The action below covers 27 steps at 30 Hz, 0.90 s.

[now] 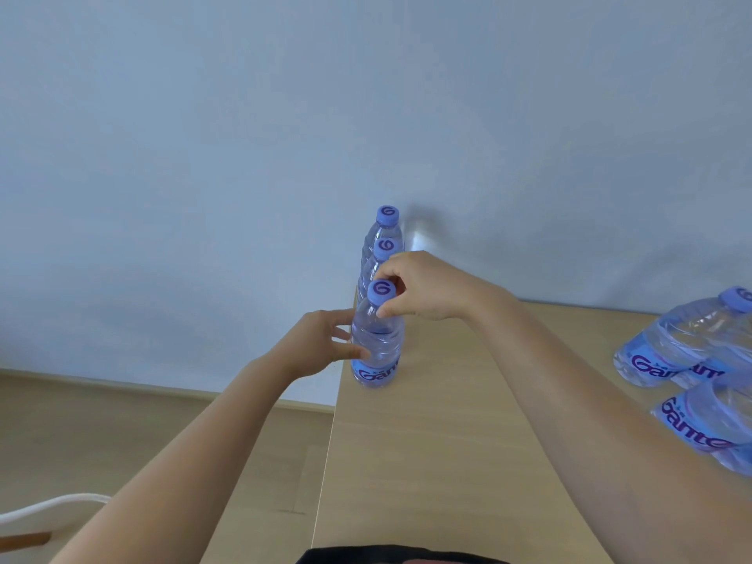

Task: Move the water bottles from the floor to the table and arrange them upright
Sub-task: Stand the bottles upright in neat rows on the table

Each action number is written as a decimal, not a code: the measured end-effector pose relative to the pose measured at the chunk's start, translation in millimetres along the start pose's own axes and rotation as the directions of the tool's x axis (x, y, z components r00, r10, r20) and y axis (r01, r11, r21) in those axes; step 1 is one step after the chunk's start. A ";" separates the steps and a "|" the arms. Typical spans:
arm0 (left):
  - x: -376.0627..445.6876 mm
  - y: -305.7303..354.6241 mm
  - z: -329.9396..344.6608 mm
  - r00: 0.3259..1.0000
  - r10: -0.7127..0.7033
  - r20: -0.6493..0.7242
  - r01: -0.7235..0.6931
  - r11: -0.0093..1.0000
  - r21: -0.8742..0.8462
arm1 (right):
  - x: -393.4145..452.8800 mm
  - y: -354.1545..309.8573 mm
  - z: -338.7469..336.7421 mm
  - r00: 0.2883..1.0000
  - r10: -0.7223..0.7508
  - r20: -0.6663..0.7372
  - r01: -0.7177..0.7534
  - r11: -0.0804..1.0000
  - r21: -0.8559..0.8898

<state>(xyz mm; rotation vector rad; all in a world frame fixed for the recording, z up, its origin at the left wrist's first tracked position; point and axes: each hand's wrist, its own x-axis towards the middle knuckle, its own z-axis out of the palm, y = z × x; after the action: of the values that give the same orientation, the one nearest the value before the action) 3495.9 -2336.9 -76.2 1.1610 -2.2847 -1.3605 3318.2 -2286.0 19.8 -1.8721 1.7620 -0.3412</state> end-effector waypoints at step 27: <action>-1.3 -9.3 0.9 0.999 -0.042 0.030 0.043 0.998 -0.043 | -1.2 1.1 6.5 0.997 0.031 -0.066 -0.028 0.998 0.049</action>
<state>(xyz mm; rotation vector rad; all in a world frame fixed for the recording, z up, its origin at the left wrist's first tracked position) 3501.0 -2337.8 -84.1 1.1901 -2.2512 -1.4444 3320.5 -2283.4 14.1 -1.8186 1.8077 -0.4354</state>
